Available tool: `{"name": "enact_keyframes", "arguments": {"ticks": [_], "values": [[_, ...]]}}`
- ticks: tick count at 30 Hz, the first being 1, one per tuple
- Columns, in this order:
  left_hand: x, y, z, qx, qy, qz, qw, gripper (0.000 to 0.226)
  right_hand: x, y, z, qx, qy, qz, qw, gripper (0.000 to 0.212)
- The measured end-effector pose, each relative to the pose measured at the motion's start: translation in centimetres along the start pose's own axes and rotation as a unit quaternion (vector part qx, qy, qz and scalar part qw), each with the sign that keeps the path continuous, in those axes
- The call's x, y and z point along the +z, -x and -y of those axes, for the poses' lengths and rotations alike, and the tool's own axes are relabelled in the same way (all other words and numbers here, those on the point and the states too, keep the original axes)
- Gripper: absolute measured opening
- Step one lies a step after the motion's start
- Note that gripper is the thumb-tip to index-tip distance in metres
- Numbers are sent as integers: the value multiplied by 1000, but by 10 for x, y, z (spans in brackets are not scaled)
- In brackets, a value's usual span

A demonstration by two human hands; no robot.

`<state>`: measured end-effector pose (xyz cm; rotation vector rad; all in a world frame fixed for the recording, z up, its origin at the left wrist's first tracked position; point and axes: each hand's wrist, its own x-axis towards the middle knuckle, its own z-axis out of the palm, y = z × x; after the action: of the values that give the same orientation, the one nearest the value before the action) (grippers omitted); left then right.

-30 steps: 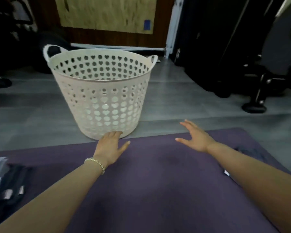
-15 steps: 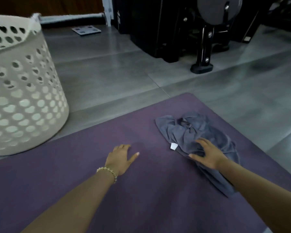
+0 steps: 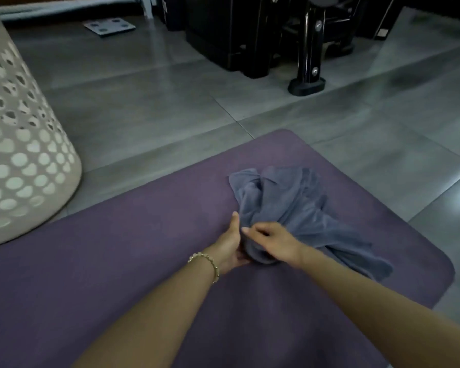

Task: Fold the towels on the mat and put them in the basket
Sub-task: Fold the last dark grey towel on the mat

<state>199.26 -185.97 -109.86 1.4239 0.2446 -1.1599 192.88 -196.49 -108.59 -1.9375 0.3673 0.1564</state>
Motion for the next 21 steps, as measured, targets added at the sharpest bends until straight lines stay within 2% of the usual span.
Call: {"name": "enact_keyframes", "arguments": {"ticks": [2, 4, 7, 9, 12, 15, 17, 21], "values": [[-20, 7, -6, 11, 62, -5, 998, 72, 31, 8, 19, 35, -76, 66, 994, 42], [-49, 23, -9, 51, 71, -23, 996, 59, 56, 15, 29, 58, -120, 121, 984, 35], [-104, 44, -5, 102, 34, -135, 985, 54, 80, 19, 48, 69, -146, 150, 975, 24], [-133, 68, -4, 153, -26, -208, 966, 43, 88, 16, 67, 57, -149, 128, 979, 19], [-176, 108, -3, 230, -111, -258, 932, 41, 99, 4, 91, 18, -145, 57, 988, 7], [-218, 151, -6, 283, -201, -271, 898, 32, 122, -3, 116, -9, -105, 15, 994, 25], [-246, 183, -11, 300, -231, -262, 888, 27, 147, 1, 140, -12, -92, 55, 994, 36], [-297, 245, -8, 304, -233, -244, 891, 35, 213, 16, 190, 22, -130, 224, 966, 45]]}}
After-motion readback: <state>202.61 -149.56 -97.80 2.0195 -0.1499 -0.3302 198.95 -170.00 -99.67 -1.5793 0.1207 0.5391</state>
